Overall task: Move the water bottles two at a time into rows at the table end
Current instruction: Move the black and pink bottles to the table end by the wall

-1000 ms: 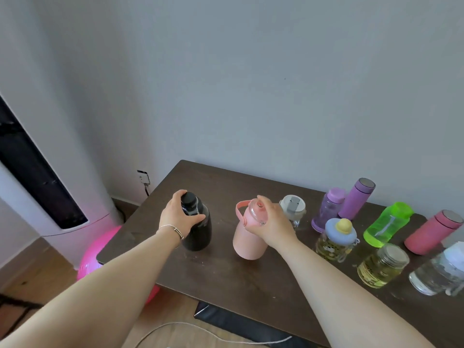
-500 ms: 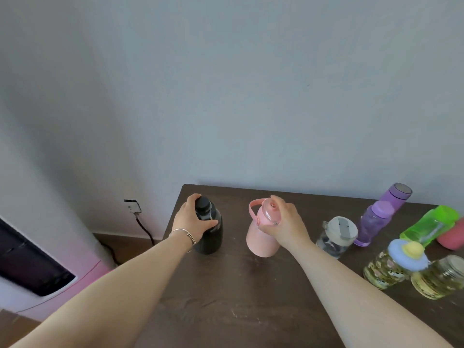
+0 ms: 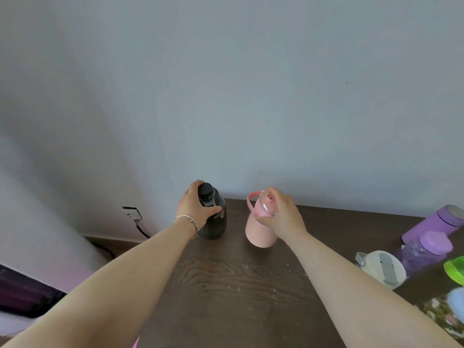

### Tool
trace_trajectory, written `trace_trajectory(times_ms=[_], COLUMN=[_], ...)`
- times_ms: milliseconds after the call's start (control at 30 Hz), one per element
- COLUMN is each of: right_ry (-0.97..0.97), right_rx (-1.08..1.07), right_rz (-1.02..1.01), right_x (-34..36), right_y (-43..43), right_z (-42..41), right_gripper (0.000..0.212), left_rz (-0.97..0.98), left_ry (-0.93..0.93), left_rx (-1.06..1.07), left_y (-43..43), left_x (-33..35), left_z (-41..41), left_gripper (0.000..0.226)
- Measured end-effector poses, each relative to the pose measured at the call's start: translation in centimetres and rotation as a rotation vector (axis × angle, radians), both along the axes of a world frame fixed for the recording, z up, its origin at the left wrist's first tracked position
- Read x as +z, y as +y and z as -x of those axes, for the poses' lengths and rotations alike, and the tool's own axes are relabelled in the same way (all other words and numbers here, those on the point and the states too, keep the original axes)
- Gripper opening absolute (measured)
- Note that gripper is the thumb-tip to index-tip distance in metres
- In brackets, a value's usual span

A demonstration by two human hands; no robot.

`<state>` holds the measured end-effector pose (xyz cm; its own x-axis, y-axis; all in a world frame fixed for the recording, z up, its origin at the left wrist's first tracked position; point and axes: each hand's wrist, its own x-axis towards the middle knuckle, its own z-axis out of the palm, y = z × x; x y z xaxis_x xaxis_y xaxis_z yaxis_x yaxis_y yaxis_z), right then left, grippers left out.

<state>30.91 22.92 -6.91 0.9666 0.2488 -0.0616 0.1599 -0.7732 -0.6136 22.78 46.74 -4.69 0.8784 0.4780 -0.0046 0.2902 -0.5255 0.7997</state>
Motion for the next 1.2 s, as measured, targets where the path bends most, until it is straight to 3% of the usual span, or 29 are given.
trace_trajectory(times_ms=[400, 1000, 1200], right_ry=[-0.031, 0.032, 0.052], right_rx=[0.073, 0.148, 0.143], right_rz=[0.02, 0.095, 0.112], right_x=[-5.4, -3.1, -2.6], right_y=[4.8, 4.9, 5.1], right_z=[-8.1, -7.5, -7.1], right_gripper=[0.07, 0.088, 0.084], left_rz=[-0.031, -0.083, -0.128], left_ry=[0.023, 0.075, 0.132], left_rx=[0.031, -0.048, -0.056], left_y=[2.5, 2.4, 1.9], left_x=[-2.4, -3.3, -3.5], left_z=[-5.7, -7.2, -7.1], left_gripper=[0.083, 0.087, 0.091])
